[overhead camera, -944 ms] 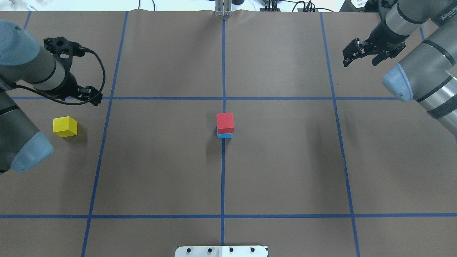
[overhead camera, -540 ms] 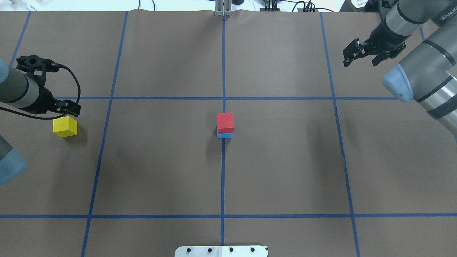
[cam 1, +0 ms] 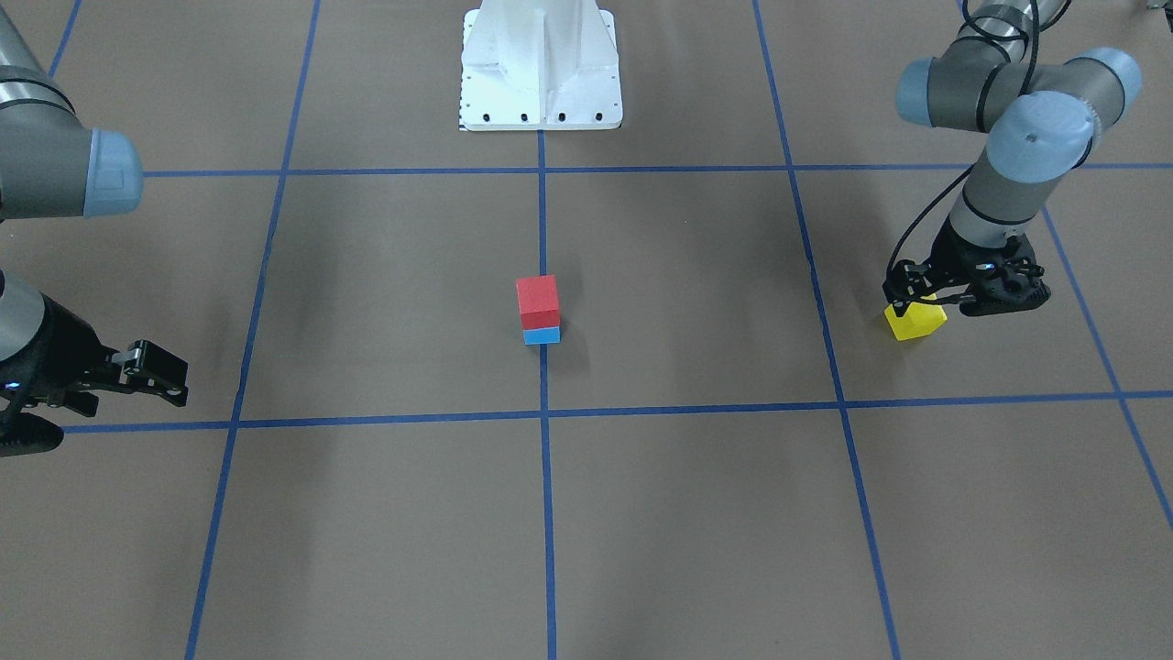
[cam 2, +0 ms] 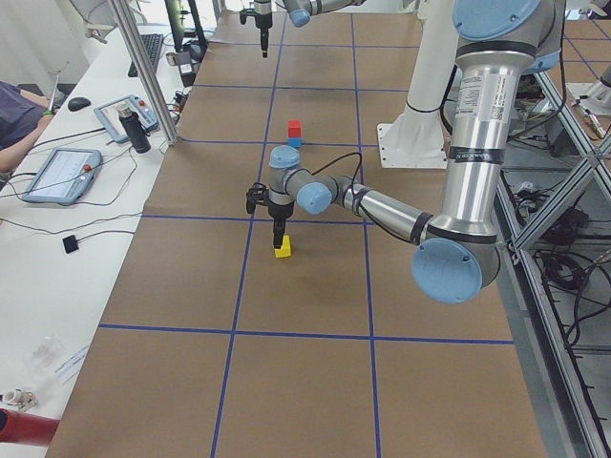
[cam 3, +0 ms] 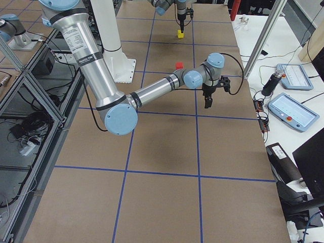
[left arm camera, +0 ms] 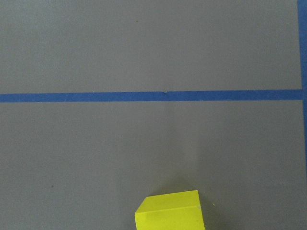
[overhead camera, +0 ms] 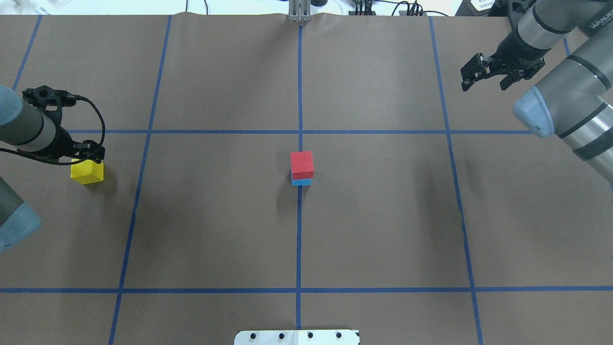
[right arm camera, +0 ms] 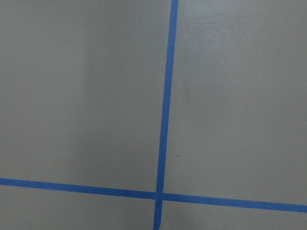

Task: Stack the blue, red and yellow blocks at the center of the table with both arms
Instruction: 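Lower the left gripper onto the yellow cube and grasp it, then carry the yellow cube with the left gripper above the red cube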

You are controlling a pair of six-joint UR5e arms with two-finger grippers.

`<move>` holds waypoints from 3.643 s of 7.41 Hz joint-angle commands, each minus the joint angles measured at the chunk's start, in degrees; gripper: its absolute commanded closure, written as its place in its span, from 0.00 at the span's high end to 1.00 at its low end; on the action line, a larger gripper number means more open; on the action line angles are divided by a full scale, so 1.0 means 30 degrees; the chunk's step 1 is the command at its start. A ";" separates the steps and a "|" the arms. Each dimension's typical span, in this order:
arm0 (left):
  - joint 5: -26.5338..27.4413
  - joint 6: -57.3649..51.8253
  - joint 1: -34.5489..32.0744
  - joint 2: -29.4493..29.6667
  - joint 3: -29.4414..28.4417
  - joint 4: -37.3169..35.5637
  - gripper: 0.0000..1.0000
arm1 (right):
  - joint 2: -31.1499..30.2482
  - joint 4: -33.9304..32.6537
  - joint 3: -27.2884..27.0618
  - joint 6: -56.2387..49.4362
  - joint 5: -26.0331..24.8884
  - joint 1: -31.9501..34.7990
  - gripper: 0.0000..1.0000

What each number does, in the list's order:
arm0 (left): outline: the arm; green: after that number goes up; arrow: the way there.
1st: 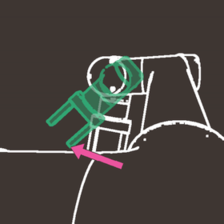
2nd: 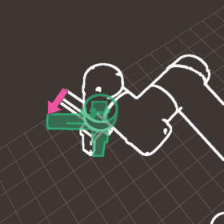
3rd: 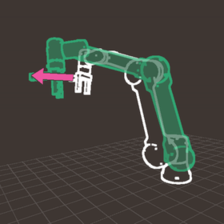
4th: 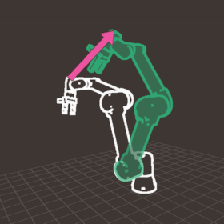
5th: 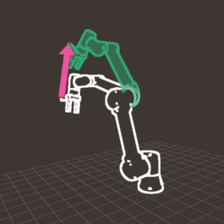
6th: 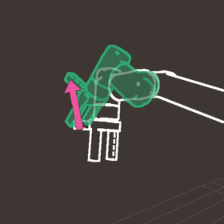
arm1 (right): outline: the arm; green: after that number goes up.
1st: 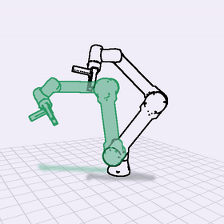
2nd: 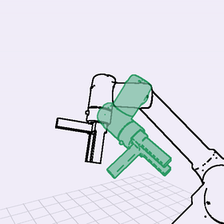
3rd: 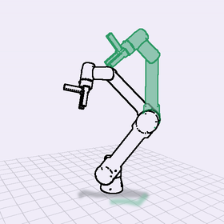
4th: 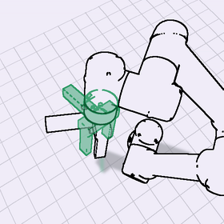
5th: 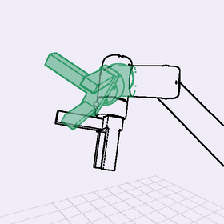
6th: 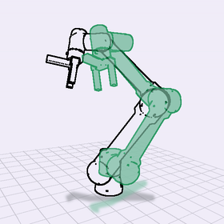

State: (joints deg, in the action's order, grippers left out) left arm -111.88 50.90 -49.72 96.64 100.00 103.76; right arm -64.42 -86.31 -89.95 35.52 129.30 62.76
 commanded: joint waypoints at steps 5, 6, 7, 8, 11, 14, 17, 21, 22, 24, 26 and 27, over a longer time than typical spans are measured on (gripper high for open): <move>0.0000 0.0113 0.0050 0.0278 -0.2280 0.2384 1.00 | -0.0031 0.0000 0.0042 -0.0003 -0.0033 0.0000 0.99; -0.0029 0.0113 0.0050 0.0278 -0.2164 0.2384 1.00 | -0.0031 0.0000 0.0042 -0.0032 -0.0033 0.0029 0.99; -0.0029 0.0113 0.0050 0.0278 -0.2076 0.2384 1.00 | -0.0031 0.0029 0.0013 -0.0061 -0.0033 0.0029 0.99; -0.0029 0.0142 0.0050 0.0278 -0.2017 0.2355 1.00 | -0.0031 0.0029 0.0041 -0.0120 -0.0033 0.0029 0.99; -0.1777 0.0317 0.0050 0.0191 -0.2017 0.2355 1.00 | -0.0031 0.0029 0.0012 -0.0150 -0.0033 0.0029 0.99; -0.1875 0.0641 0.0050 0.0074 -0.2016 0.2384 1.00 | -0.0031 0.0029 0.0012 -0.0121 -0.0033 0.0029 0.99; -0.1875 0.0582 0.0020 0.0073 -0.1929 0.2414 0.16 | -0.0031 0.0029 0.0012 -0.0120 -0.0033 0.0029 0.99; -0.2959 0.0465 -0.0740 0.0772 -0.0119 0.0927 0.00 | -0.0002 0.0029 0.0012 -0.0149 -0.0033 0.0029 0.99; -0.2959 0.0494 -0.0799 0.2197 0.0932 -0.1604 0.00 | -0.0002 0.0000 0.0012 -0.0150 -0.0033 0.0000 0.99; -0.2872 0.0494 -0.0800 0.7049 0.2492 -0.8542 0.00 | -0.0002 0.0000 0.0042 -0.0121 -0.0033 0.0029 0.99; -0.2959 0.0641 -0.0712 1.0488 0.2408 -1.1403 0.00 | -0.0031 0.0000 0.0042 -0.0120 -0.0062 0.0058 0.99; -0.2959 0.0757 -0.0306 1.1982 0.2059 -1.2458 0.00 | -0.0031 0.0000 0.0042 -0.0062 -0.0034 0.0058 0.99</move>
State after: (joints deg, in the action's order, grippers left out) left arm -120.71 52.85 -51.63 126.45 106.96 71.16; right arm -64.50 -86.31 -89.83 35.19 129.16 62.89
